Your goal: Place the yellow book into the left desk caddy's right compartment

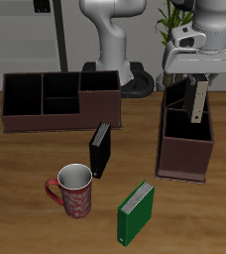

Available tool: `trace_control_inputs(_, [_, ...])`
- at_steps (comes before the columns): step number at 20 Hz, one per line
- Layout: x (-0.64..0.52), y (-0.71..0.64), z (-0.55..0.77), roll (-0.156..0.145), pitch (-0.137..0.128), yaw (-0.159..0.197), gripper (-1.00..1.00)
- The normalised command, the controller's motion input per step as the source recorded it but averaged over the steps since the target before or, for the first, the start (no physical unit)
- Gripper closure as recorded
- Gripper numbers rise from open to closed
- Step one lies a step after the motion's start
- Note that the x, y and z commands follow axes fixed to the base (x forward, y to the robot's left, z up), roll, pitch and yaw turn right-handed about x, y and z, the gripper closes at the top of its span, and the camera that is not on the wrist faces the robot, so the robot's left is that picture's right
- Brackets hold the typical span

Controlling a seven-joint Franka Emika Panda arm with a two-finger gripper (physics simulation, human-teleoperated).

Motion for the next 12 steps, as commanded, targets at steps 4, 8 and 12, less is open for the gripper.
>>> trace_control_inputs(4, [-0.03,0.04,-0.09,0.013,0.013,0.002,1.0])
trace_control_inputs(8, [0.0,0.04,-0.1,0.011,0.006,0.017,1.0])
trace_control_inputs(12, [0.06,-0.03,-0.11,0.003,0.01,0.014,1.0])
